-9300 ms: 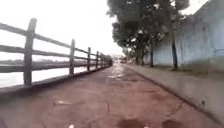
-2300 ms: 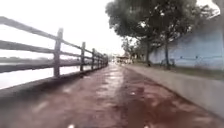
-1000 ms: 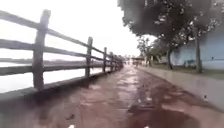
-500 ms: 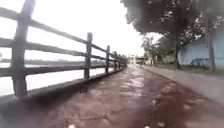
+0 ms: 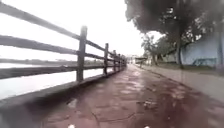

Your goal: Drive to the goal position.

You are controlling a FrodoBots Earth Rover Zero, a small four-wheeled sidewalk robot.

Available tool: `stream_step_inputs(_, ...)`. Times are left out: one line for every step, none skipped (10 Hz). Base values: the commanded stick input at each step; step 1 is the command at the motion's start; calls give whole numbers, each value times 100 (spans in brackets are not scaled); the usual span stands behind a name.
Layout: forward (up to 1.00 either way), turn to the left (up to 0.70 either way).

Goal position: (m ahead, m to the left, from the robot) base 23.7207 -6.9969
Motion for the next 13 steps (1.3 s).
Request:
stream_step_inputs(100, -29)
stream_step_inputs(100, -29)
stream_step_inputs(100, -29)
stream_step_inputs(100, -29)
stream_step_inputs(100, -29)
stream_step_inputs(100, -29)
stream_step_inputs(100, -29)
stream_step_inputs(100, -29)
stream_step_inputs(100, -29)
stream_step_inputs(100, -29)
stream_step_inputs(100, -29)
stream_step_inputs(100, -29)
stream_step_inputs(100, -7)
